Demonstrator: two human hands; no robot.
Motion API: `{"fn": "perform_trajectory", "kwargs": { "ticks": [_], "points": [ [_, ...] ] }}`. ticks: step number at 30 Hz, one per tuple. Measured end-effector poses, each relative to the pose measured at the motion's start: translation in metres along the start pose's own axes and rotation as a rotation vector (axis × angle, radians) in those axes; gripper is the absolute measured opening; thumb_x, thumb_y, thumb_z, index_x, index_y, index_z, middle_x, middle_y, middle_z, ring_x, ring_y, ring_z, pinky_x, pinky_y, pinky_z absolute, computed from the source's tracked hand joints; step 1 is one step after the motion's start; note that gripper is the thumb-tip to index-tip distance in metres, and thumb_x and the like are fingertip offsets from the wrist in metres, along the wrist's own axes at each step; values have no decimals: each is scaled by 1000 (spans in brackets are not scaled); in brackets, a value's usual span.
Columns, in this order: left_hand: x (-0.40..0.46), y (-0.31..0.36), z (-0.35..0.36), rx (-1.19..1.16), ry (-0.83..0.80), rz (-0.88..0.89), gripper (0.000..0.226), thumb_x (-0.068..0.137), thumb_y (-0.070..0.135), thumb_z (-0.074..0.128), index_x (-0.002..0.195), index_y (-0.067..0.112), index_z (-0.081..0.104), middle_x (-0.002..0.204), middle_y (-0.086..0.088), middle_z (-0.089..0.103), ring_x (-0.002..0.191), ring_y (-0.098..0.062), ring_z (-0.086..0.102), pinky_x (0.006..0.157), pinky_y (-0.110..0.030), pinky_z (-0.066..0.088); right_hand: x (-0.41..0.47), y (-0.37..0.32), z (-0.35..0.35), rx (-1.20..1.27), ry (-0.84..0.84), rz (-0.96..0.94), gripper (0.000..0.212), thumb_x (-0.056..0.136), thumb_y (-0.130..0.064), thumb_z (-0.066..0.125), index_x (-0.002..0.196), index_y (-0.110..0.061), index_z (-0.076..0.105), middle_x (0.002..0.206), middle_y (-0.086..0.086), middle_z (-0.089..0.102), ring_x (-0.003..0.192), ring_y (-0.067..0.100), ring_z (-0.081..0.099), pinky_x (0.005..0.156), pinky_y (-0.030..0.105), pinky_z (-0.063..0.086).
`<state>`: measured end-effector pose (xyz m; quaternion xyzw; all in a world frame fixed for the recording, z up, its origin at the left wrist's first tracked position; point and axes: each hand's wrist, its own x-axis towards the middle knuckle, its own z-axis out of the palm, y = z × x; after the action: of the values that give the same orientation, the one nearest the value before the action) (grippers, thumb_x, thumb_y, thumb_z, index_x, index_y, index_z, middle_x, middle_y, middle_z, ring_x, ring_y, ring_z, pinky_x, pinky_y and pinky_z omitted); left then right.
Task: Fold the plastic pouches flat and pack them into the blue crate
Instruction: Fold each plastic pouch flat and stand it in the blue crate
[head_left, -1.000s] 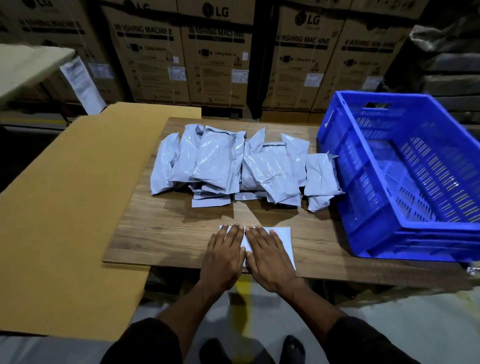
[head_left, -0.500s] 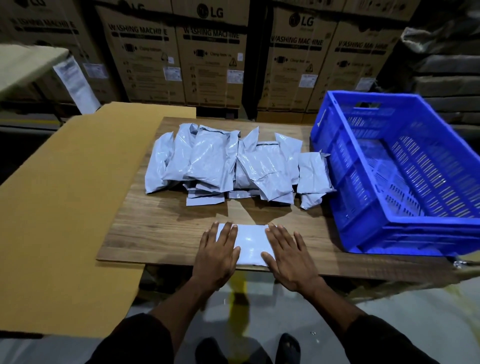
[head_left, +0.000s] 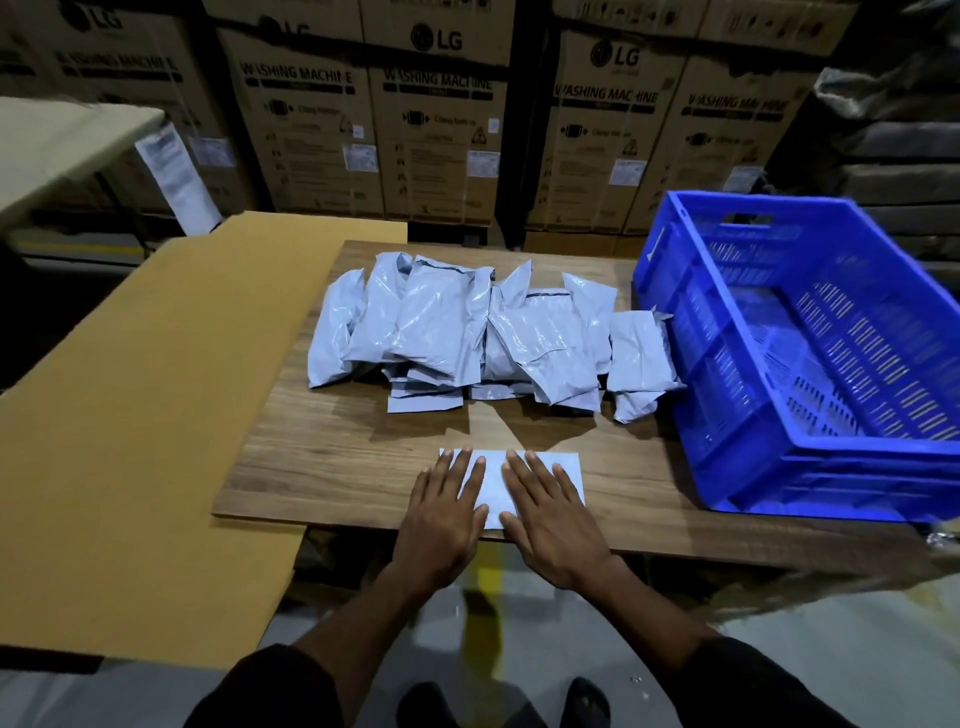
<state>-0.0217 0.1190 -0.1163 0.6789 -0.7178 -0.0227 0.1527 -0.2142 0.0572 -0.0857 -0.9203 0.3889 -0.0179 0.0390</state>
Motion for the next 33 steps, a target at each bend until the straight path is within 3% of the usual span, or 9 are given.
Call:
{"fn": "perform_trajectory", "kwargs": {
  "ticks": [9, 15, 19, 23, 26, 30, 33],
  "points": [
    [-3, -1, -2, 110, -56, 9, 61, 103, 43, 33, 158, 17, 34, 164, -11, 31, 148, -45, 30, 112, -58, 39, -4, 1, 7, -42, -24, 13, 64, 105, -51, 19, 159, -16, 20, 168, 0, 5, 155, 19, -3, 122, 50, 13],
    [-5, 1, -4, 103, -72, 11, 60, 103, 45, 35, 157, 18, 38, 165, -11, 30, 148, -47, 29, 109, -61, 38, -4, 0, 5, -34, -34, 24, 65, 105, -52, 18, 159, -16, 21, 168, 0, 7, 155, 20, 0, 121, 49, 11],
    [0, 10, -12, 81, 38, 13, 54, 103, 40, 39, 148, 13, 51, 158, -13, 43, 148, -46, 30, 113, -65, 30, -3, 0, 5, -9, -32, 29, 63, 105, -50, 20, 158, -17, 24, 168, -1, 10, 155, 19, 3, 120, 48, 9],
    [22, 26, -15, -71, 128, 141, 44, 102, 22, 39, 132, 0, 64, 140, -17, 60, 137, -34, 51, 116, -43, 33, -2, 2, 3, 83, -26, 16, 65, 103, -49, 10, 160, -21, 17, 168, -7, 5, 154, 12, -6, 122, 44, 3],
    [26, 35, -10, -137, 136, 47, 44, 101, 22, 37, 125, 1, 68, 126, -14, 69, 119, -30, 65, 110, -35, 33, -1, 2, 1, 199, 5, 62, 69, 100, -53, 2, 160, -21, 17, 167, -9, 12, 153, 7, -2, 124, 42, 5],
    [20, 31, 2, -56, 95, -14, 46, 104, 30, 33, 136, 13, 61, 136, -3, 62, 129, -24, 56, 114, -38, 28, 0, 0, 3, 170, 22, 79, 65, 102, -49, 8, 160, -19, 19, 166, -6, 19, 153, 10, 4, 125, 40, 7],
    [16, 22, 7, -21, 74, 4, 47, 106, 36, 33, 144, 18, 54, 144, -2, 55, 138, -32, 47, 114, -48, 35, -3, 6, 7, 111, 38, 120, 63, 104, -48, 15, 159, -18, 20, 165, -3, 22, 154, 15, 9, 124, 41, 7]
  ]
}}
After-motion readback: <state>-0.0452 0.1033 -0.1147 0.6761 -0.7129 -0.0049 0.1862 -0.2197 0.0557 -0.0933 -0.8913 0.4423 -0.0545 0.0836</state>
